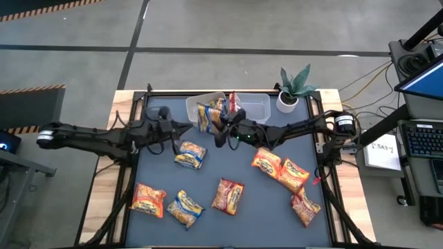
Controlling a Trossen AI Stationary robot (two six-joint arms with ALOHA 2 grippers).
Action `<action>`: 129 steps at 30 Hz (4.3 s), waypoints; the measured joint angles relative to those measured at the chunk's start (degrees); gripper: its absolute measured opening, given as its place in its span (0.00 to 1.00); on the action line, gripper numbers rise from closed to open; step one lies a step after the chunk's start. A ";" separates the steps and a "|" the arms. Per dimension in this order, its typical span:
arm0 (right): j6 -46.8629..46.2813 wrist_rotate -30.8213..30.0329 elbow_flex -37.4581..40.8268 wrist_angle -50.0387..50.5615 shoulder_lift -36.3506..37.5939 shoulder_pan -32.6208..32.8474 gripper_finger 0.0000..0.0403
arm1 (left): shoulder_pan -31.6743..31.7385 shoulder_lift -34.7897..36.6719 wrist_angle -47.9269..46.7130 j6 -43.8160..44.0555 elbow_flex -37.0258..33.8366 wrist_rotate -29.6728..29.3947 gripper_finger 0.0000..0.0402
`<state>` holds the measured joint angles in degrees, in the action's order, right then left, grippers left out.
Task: Sort Maruchan noodles
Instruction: Put the blue noodle pack into the gray bin
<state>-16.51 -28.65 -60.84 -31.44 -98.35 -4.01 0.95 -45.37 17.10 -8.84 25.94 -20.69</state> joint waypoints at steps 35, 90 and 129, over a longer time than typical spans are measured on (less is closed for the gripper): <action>10.12 -22.11 -32.38 6.74 -26.53 -3.91 0.25 | -0.01 13.94 -4.13 -1.68 -0.38 -5.74 0.00; -2.02 -7.58 -40.48 27.50 -25.40 -7.00 0.32 | 0.00 13.97 -4.91 -1.64 -0.38 -5.68 0.00; -9.97 10.65 -43.39 46.62 -25.57 -14.88 0.02 | -0.02 13.95 -3.06 -2.71 -0.38 -5.68 0.00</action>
<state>-26.48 -18.00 -104.22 15.18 -123.92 -18.90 0.93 -31.42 14.04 -11.55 25.56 -26.37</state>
